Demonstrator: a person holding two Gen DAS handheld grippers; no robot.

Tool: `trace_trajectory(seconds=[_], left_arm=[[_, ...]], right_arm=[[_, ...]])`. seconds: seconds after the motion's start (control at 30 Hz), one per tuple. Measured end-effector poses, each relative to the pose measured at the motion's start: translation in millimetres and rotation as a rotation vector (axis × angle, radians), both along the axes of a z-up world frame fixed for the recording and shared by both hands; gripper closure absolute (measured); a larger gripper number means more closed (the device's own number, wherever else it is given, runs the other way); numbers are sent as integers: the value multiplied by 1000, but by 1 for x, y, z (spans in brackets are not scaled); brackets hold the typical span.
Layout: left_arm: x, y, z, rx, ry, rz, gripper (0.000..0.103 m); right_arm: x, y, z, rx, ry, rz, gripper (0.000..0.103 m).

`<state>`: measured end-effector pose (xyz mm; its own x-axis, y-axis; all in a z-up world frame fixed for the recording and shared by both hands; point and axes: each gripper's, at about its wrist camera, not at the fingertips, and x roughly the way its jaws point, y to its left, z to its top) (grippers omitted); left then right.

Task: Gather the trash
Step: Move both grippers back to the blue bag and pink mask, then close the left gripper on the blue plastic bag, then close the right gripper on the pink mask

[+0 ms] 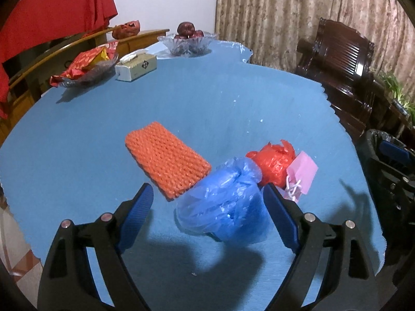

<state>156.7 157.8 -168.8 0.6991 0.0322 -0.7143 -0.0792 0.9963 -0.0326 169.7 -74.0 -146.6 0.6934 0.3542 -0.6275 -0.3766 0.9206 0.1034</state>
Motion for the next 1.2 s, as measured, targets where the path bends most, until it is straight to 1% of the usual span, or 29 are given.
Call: trace_trajectory(seconds=[0.17,0.27,0.33,0.37,0.4,0.47,0.5,0.53,0.63,0.67,0.77,0.97,1.03,1.2], left_arm=[[6,-1,-9,-10,19,-7,19],[12,-3,-12,-25,30,-25,24],[17,-7,-15,-32,40,-45,30],[18,-9,-16,-41,46,-58,38],[20,-10,-17,-52,53,-71,48],[22,-13,-18,-66,60,-87,55],[21,-13,-18,-69,56,-93,60],[21,-13,-17,-73,54,-98,64],[18,-11,-14,-92,44,-110,91],[17,-12,-14,-88,41,-115,97],[13,-15,-9,-68,22,-122,99],[8,-7,7,-78,-17,-96,100],[6,-4,13,-67,-34,-91,100],[7,0,14,-48,-35,-83,100]], right_arm=[[5,1,-6,-9,17,-2,7],[6,0,-6,-11,19,-5,7],[7,1,-7,-16,21,-5,7],[8,1,-8,-18,23,-5,7],[8,1,-8,-19,25,-5,7],[9,3,-9,-19,27,-5,7],[9,4,-10,-18,28,-3,7],[9,5,-10,-18,28,-3,7],[11,8,-12,-20,32,0,7],[11,10,-12,-20,34,1,7],[14,15,-14,-18,38,8,7],[21,27,-22,-26,54,18,7],[26,30,-27,-29,69,8,7],[41,32,-41,-44,100,-15,10]])
